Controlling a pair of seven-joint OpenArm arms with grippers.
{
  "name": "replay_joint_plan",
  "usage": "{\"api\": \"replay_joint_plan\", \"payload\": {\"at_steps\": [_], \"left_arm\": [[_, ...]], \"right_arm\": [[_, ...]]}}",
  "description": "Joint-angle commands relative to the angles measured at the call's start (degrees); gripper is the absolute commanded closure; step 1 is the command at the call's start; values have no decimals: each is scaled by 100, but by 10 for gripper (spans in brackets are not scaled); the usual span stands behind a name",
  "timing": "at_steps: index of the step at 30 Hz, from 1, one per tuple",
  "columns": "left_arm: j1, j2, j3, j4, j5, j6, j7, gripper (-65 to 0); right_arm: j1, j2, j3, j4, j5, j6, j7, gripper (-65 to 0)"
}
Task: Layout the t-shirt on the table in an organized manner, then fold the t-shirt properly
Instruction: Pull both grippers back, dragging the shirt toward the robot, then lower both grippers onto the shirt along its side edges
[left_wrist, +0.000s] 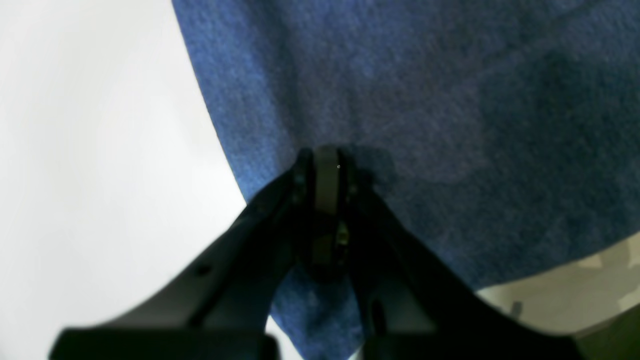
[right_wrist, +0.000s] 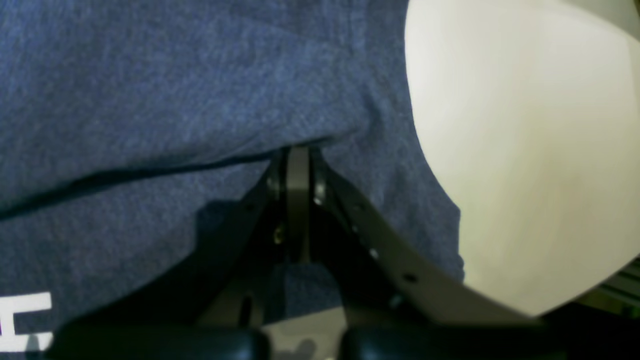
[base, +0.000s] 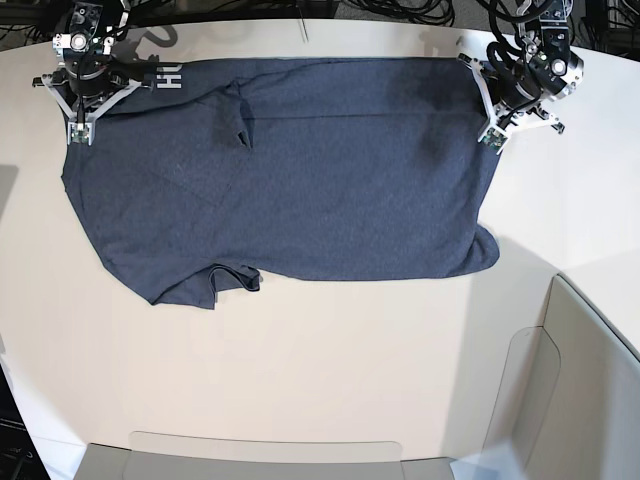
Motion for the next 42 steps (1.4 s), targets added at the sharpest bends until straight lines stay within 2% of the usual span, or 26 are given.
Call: {"api": "replay_joint_plan", "payload": {"at_steps": [1, 23, 29, 37, 42], "left_arm": [[57, -39, -51, 102, -9, -19, 9, 0], [259, -21, -51, 173, -9, -11, 9, 0], [259, -12, -60, 542, -9, 16, 9, 0], [-181, -3, -69, 727, -9, 16, 18, 0], [-646, 181, -772, 788, -18, -11, 27, 0]], "right_arm": [[-124, 94, 27, 121, 0, 10, -111, 0], [-511, 129, 27, 156, 9, -8, -102, 0], [-467, 112, 36, 446, 9, -8, -102, 0], [-1, 76, 36, 728, 27, -16, -93, 0], [562, -73, 88, 754, 18, -16, -76, 0]]}}
